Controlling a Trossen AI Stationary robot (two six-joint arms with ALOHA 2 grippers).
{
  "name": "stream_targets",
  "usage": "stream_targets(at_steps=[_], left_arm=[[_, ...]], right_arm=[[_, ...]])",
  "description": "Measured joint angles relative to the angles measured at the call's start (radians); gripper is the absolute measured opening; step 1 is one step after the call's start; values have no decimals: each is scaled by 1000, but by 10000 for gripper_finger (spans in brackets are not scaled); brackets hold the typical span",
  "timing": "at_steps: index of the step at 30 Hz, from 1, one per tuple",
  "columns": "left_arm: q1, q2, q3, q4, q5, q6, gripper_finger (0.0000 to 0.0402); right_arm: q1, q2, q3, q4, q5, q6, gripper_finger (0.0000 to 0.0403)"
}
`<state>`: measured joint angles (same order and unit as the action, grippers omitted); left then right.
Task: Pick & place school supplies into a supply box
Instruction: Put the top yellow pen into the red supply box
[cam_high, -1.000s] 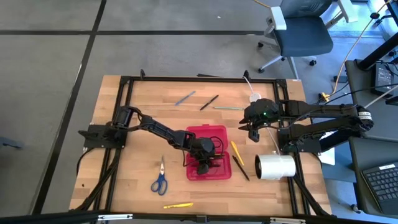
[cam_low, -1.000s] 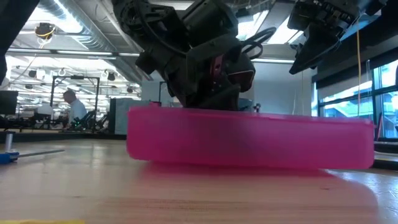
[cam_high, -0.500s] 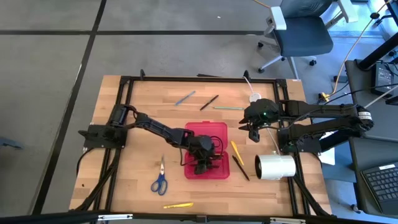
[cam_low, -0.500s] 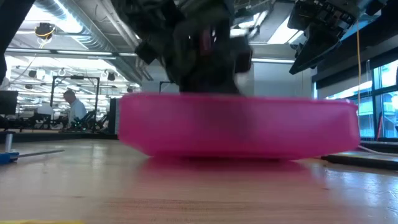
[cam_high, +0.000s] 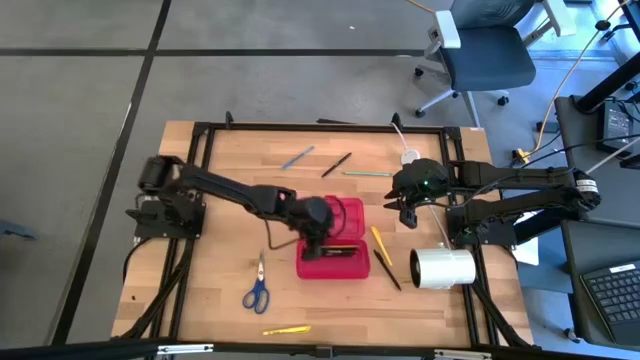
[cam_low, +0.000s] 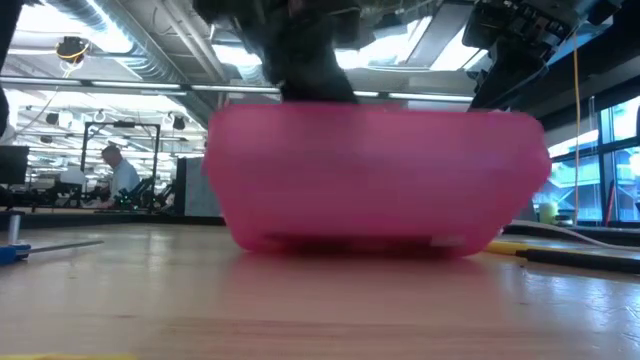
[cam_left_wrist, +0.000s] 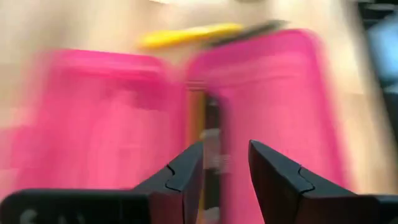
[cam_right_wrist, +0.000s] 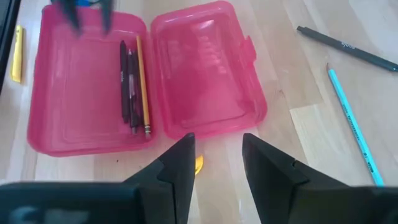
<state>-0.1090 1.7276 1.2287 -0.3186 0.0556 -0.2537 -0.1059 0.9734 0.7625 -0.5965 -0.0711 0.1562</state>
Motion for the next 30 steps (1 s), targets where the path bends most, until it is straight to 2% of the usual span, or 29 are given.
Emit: stream_targets(at_steps=[3, 7, 14, 19, 25, 30], left_arm=[[-1, -95, -48, -5, -141, 17, 118], [-2, -212, -174, 76, -209, 13, 122], [-2, -311, -472, 486, -270, -22, 124], [0, -313, -590, 664, -378, -23, 117], [18, -371, -623, 683, -477, 29, 113], [33, -461, -637, 621, -477, 40, 115]], right_arm=[[0, 0, 0, -4, 0, 25, 137], [0, 0, 0, -13, 0, 45, 137], [0, 10, 0, -1, 1, 85, 137], [0, 61, 0, 30, 52, 101, 137], [14, 171, 0, 53, 46, 127, 137], [58, 256, 5, 28, 44, 205, 137]])
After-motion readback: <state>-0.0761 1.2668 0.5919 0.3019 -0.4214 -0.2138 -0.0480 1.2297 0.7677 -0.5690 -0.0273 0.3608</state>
